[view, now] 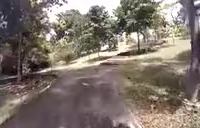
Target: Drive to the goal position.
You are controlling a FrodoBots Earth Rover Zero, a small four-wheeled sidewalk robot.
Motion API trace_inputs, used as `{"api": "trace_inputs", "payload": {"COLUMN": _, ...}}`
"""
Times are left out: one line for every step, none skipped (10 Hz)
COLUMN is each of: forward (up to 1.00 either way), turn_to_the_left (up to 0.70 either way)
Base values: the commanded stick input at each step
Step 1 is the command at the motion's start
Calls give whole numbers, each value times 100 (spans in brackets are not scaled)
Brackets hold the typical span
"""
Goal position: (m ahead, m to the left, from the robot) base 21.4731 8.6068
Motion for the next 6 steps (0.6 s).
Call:
{"api": "trace_inputs", "payload": {"forward": 100, "turn_to_the_left": 0}}
{"api": "trace_inputs", "payload": {"forward": 100, "turn_to_the_left": 0}}
{"api": "trace_inputs", "payload": {"forward": 100, "turn_to_the_left": 0}}
{"api": "trace_inputs", "payload": {"forward": 100, "turn_to_the_left": 0}}
{"api": "trace_inputs", "payload": {"forward": 100, "turn_to_the_left": 0}}
{"api": "trace_inputs", "payload": {"forward": 100, "turn_to_the_left": 0}}
